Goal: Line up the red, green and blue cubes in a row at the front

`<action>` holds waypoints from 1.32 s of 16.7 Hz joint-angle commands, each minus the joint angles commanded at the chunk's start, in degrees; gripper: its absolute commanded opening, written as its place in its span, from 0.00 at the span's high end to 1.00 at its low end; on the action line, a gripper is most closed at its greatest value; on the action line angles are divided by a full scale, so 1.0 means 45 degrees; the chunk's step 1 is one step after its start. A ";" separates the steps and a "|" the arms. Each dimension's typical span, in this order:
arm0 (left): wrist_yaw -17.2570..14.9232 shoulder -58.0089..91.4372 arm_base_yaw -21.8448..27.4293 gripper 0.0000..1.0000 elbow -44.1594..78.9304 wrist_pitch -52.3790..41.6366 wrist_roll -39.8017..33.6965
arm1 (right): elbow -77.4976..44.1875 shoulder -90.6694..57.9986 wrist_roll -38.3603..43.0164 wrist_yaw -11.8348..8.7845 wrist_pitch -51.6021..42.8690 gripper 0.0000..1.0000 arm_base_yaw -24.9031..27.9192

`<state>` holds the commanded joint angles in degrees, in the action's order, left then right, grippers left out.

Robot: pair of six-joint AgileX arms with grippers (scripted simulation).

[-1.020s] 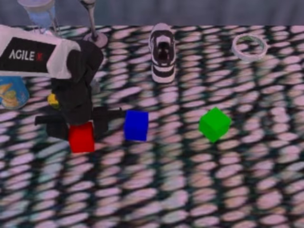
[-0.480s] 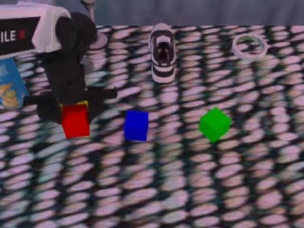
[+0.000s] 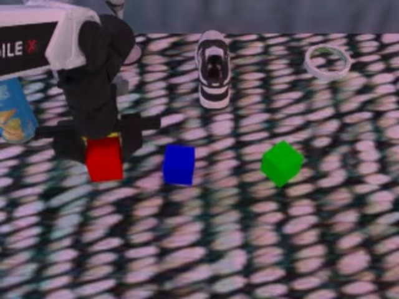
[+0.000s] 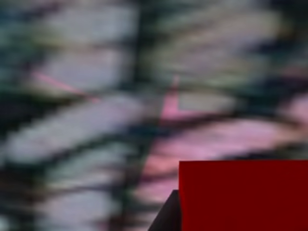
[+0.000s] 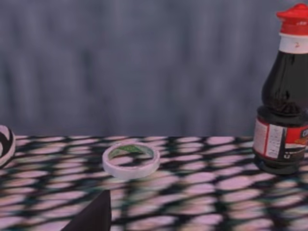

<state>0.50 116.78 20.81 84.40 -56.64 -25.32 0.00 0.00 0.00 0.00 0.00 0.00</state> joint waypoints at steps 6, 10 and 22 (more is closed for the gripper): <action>0.0029 -0.2108 0.3422 1.00 -0.2287 0.0071 -0.2536 | 0.0000 0.0000 0.0000 0.0000 0.0000 0.00 0.0000; 0.0053 -0.3111 0.4693 1.00 -0.3251 0.0179 -0.3558 | 0.0000 0.0000 0.0000 0.0000 0.0000 0.00 0.0000; 0.0042 -0.1883 0.4686 1.00 -0.4978 0.3219 -0.3589 | 0.0000 0.0000 0.0000 0.0000 0.0000 0.00 0.0000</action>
<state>0.69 108.30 41.90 62.00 -42.15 -41.47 0.00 0.00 0.00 0.00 0.00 0.00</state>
